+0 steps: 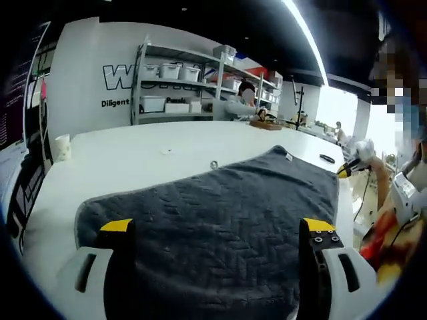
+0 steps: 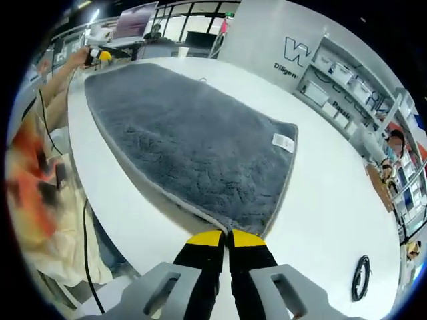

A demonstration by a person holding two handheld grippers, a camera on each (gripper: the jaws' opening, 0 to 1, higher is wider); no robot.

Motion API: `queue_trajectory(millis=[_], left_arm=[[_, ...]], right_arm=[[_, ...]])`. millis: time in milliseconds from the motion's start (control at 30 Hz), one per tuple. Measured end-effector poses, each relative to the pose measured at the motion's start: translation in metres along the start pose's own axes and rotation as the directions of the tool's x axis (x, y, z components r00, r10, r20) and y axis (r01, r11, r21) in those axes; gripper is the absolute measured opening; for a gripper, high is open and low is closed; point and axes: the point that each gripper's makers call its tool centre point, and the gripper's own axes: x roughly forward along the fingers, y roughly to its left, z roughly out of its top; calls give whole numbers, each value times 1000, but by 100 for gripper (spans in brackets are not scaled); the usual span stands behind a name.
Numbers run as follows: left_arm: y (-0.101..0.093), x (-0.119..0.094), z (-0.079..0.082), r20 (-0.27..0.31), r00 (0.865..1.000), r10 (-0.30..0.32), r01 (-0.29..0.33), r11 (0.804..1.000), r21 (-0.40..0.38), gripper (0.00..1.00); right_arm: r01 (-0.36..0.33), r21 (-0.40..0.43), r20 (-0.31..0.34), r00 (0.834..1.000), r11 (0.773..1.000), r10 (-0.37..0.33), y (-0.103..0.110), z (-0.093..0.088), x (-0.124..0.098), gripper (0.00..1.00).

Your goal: Open the folded towel by lifting each exposed corner and separating the folded layers until the towel lies flat within the target outline without major curled edges

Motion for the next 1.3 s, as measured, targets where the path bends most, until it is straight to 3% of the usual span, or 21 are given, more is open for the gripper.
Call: queue_trajectory(millis=[200,233,467,533,633,800,967,1100,1200,1300], left_arm=[[-6,-18,-8,29,999,36,-35,999,-37,100],[-6,-21,-11,26,999,44,-43,998,-41,100],[-1,-37,-30,5,995,102,-101,992,-71,100],[1,-40,-35,8,993,115,-114,989,-91,100],[5,-46,-43,7,991,131,-129,983,-132,100],[17,-53,-55,3,986,168,-165,970,-179,100],[23,-59,-65,-13,980,201,-199,961,-194,100],[24,-63,-66,-7,977,212,-209,957,-203,99],[24,-67,-68,-12,975,220,-218,955,-201,98],[24,-71,-67,-1,972,233,-227,945,-234,96]], right_arm=[[-64,72,-30,997,995,67,9,-13,2,0],[-65,86,5,998,994,65,6,-9,3,0],[-135,180,42,991,974,129,6,-13,-1,1],[-150,190,42,989,970,145,8,-13,-2,4],[-154,194,52,988,969,147,7,-8,-8,17],[-129,174,126,986,976,108,-5,14,-21,38],[-131,135,219,971,982,100,-18,51,-18,47],[-97,132,283,958,987,56,-43,83,-8,47],[-109,143,354,934,984,52,-58,113,-2,45],[-111,166,388,921,980,39,-73,134,6,43]])
